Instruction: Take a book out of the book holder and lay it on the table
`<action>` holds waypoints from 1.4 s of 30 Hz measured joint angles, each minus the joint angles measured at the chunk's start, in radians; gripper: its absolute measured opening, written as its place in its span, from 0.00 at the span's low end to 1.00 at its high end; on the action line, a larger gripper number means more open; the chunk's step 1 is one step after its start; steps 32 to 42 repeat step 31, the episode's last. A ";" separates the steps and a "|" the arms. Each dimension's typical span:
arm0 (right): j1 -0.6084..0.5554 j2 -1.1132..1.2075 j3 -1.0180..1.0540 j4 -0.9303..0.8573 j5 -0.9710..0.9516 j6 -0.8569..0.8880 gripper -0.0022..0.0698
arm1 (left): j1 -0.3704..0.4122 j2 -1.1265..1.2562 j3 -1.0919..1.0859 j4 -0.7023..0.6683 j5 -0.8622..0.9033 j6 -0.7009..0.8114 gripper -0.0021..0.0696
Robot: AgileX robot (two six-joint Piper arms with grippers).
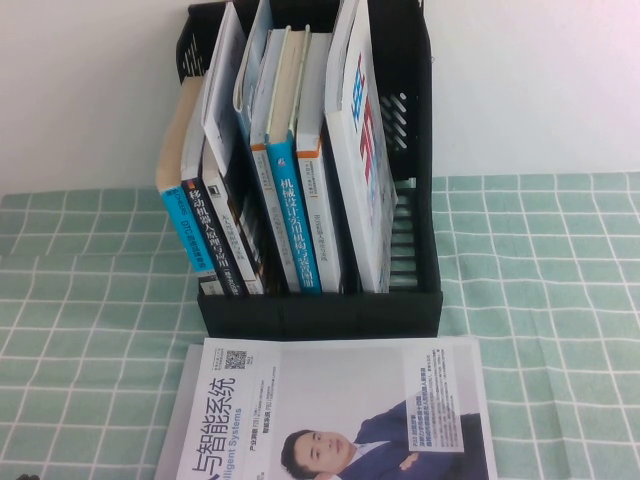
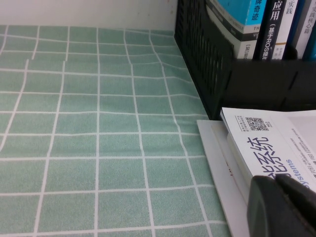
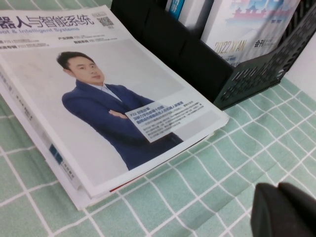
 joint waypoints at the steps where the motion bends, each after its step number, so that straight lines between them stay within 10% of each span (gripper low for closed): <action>1: 0.000 -0.002 0.000 0.000 0.000 0.004 0.03 | 0.000 0.000 0.000 0.000 0.000 0.000 0.03; 15: -0.366 -0.075 0.077 -0.381 -0.052 0.455 0.03 | 0.000 0.000 0.000 0.000 0.004 0.000 0.03; 42: -0.423 -0.075 0.244 -0.336 -0.231 0.465 0.03 | 0.000 0.000 0.000 0.000 0.005 0.004 0.03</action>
